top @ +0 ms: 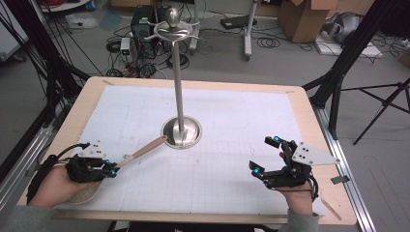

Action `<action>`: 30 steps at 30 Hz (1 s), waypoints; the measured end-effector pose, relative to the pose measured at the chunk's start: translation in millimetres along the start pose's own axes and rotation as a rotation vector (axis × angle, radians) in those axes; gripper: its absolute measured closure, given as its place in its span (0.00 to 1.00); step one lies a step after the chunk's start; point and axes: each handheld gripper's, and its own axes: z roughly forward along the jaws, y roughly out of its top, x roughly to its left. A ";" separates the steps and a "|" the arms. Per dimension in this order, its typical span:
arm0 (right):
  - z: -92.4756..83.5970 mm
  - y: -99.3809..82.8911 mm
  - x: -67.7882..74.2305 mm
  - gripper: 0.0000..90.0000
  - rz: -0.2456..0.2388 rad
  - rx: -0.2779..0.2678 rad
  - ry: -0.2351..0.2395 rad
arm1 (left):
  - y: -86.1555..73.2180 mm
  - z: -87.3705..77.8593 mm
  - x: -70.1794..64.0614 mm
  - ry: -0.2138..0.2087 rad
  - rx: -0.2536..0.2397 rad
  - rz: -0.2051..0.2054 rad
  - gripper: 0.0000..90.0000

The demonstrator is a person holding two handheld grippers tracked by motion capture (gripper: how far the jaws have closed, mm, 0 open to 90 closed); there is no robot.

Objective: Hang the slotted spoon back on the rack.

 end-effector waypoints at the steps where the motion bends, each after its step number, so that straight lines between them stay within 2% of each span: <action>1: -0.7 -0.3 0.2 0.05 0.001 0.001 -0.002 | 0.8 -1.1 0.3 -0.002 -0.008 -0.004 0.87; 9: -6.2 -0.8 2.8 0.05 -0.001 0.005 -0.011 | 8.6 -7.7 4.2 -0.002 -0.046 -0.005 0.87; 13: -8.5 -1.0 3.2 0.05 -0.003 0.003 -0.013 | 12.7 -12.5 7.1 0.007 -0.066 0.010 0.87; 20: -10.8 -0.2 4.0 0.05 -0.009 -0.001 -0.014 | 18.5 -28.6 16.0 -0.003 -0.126 -0.009 0.87; 22: -11.7 -0.2 4.5 0.05 0.000 0.000 -0.015 | 20.1 -33.8 17.1 0.002 -0.141 -0.010 0.87; 30: -12.4 0.9 4.4 0.05 -0.013 -0.006 -0.013 | 24.9 -49.2 20.5 0.013 -0.185 0.002 0.87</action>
